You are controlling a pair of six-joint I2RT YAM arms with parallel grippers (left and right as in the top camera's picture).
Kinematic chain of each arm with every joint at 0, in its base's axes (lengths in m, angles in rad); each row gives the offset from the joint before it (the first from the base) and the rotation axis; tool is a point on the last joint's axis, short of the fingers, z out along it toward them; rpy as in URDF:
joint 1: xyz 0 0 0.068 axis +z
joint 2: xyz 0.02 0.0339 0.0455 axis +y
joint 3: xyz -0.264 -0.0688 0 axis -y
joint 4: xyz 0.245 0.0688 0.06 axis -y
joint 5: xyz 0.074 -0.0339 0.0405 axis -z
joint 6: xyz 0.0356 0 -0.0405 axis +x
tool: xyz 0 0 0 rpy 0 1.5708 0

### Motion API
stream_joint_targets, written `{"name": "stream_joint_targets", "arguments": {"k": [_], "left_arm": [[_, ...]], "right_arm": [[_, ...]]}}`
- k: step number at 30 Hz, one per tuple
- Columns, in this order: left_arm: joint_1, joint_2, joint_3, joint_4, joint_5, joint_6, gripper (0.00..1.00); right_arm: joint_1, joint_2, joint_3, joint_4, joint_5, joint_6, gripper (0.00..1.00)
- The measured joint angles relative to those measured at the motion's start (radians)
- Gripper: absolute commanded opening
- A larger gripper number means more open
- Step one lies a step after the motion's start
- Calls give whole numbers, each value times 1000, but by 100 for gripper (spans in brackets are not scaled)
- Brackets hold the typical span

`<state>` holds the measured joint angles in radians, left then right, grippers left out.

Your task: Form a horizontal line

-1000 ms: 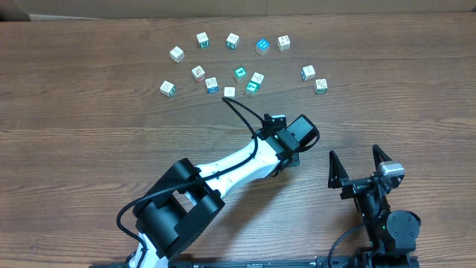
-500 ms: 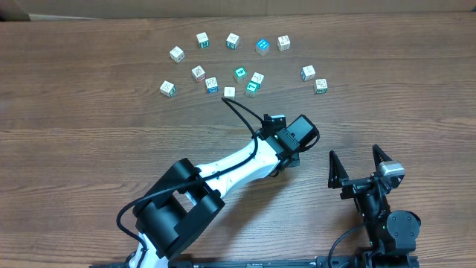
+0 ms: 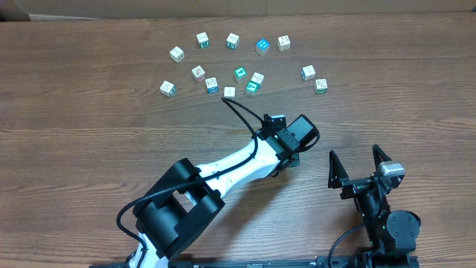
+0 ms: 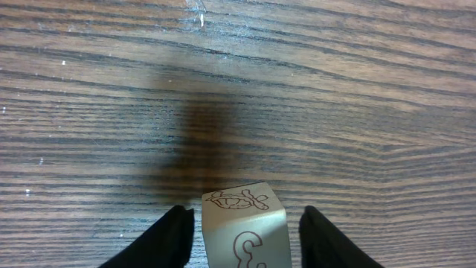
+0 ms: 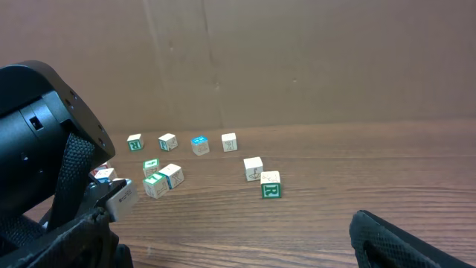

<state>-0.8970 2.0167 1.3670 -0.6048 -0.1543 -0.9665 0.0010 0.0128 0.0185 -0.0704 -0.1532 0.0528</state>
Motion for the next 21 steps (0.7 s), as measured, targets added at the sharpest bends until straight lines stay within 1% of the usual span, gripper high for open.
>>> {"name": "stream_joint_targets", "arguments": {"k": [5,8,10,12,15,21], "left_arm": [[0,0,0,0,0,0,35],[0,0,0,0,0,0,35],[0,0,0,0,0,0,32],[0,0,0,0,0,0,31],[0,0,0,0,0,0,32],[0,0,0,0,0,0,41]], "right_arm": [[0,0,0,-1,0,0,100],[0,0,0,0,0,0,100],[0,0,0,0,0,0,100],[0,0,0,0,0,0,100],[0,0,0,0,0,0,100],[0,0,0,-1,0,0,100]]}}
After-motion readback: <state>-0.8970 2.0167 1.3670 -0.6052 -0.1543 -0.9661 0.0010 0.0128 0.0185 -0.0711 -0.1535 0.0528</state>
